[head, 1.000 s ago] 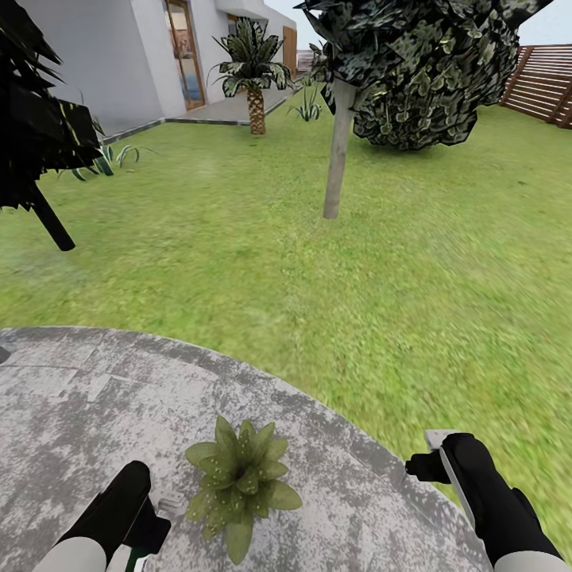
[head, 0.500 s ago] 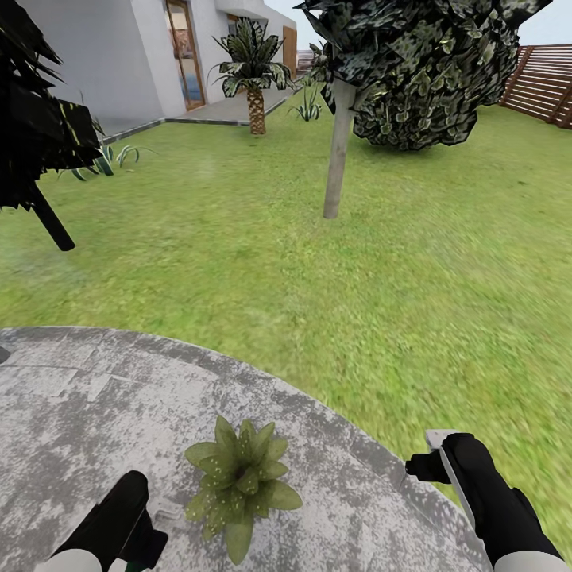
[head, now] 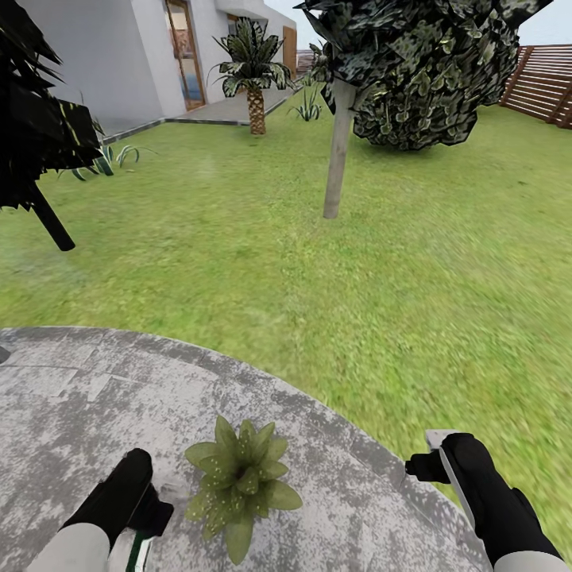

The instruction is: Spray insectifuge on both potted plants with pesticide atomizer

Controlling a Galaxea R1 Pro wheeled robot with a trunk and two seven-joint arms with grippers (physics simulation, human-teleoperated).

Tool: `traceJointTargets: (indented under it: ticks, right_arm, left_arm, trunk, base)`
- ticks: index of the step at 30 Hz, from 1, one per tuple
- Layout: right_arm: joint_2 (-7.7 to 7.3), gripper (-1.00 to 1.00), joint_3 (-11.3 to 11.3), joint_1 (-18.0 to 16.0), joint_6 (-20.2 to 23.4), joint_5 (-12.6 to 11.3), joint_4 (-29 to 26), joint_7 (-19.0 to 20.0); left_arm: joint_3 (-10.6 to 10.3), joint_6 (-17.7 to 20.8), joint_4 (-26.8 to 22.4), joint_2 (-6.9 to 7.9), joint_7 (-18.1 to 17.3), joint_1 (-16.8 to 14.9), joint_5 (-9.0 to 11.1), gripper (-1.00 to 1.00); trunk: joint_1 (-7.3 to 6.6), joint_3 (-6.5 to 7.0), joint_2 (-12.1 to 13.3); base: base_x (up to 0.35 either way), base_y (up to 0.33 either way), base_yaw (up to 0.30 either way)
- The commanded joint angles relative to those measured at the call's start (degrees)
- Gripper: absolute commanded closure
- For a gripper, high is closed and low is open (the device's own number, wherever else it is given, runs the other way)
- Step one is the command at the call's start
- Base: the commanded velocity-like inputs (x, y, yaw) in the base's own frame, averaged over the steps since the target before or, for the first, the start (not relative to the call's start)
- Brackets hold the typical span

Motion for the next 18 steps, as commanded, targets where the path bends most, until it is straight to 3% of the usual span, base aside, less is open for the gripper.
traceJointTargets:
  ticks: [1, 14, 18]
  right_arm:
    - [0.02, -1.0, 0.0, 0.0, 0.2, 0.6, -0.1, 0.6]
    - [0.03, -1.0, 0.2, 0.0, 0.2, 0.6, -0.1, 0.6]
    - [0.03, -1.0, 0.2, 0.0, 0.2, 0.6, -0.1, 0.6]
  left_arm:
    - [0.2, 0.1, -0.1, -0.03, -0.6, -0.4, -0.7, 1.0]
    - [0.2, 0.1, -0.3, -0.15, -0.6, -7.2, -0.6, 1.0]
    - [0.3, 0.1, -0.3, -0.2, -0.6, -8.0, -0.6, 1.0]
  trunk:
    - [0.0, -0.05, 0.0]
    - [0.0, -0.05, 0.0]
    - [0.0, -0.05, 0.0]
  base:
    - [0.0, 0.0, 0.0]
    - [0.0, 0.0, 0.0]
    - [0.0, 0.0, 0.0]
